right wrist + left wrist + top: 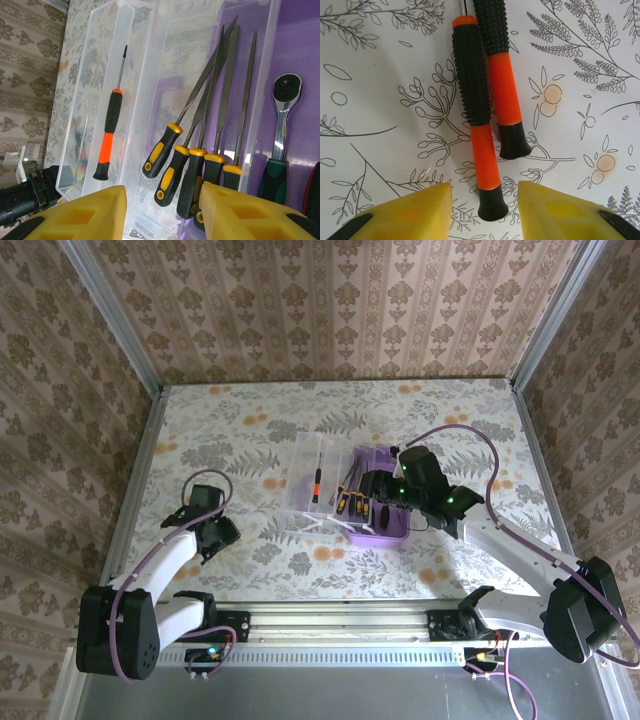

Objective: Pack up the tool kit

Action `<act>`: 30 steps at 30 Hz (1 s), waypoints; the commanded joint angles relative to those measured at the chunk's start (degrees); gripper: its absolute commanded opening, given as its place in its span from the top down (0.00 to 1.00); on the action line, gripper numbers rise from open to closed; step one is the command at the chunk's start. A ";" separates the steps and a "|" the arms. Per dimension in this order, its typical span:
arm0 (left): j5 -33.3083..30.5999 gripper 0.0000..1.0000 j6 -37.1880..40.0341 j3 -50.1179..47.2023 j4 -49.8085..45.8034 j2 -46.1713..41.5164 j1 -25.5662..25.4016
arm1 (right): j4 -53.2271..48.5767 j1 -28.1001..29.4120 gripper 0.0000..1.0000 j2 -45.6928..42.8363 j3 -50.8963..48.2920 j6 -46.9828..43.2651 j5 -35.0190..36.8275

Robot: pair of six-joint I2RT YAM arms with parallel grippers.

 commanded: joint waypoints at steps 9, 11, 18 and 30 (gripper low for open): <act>-0.30 0.69 -3.44 -0.52 -1.47 1.00 -0.37 | 0.51 -0.31 0.53 -2.33 -1.07 0.59 0.29; -0.65 0.69 -3.57 -0.52 -2.17 0.39 -0.37 | 0.77 -0.32 0.53 -2.33 -1.19 0.69 0.21; -0.77 0.68 -4.62 -1.58 -4.80 -3.11 -0.28 | 1.28 -0.31 0.53 -2.00 -1.37 0.93 -0.23; -0.18 0.65 -0.73 1.19 -3.89 0.35 2.20 | 1.28 -0.31 0.52 -2.07 -1.53 0.94 -0.06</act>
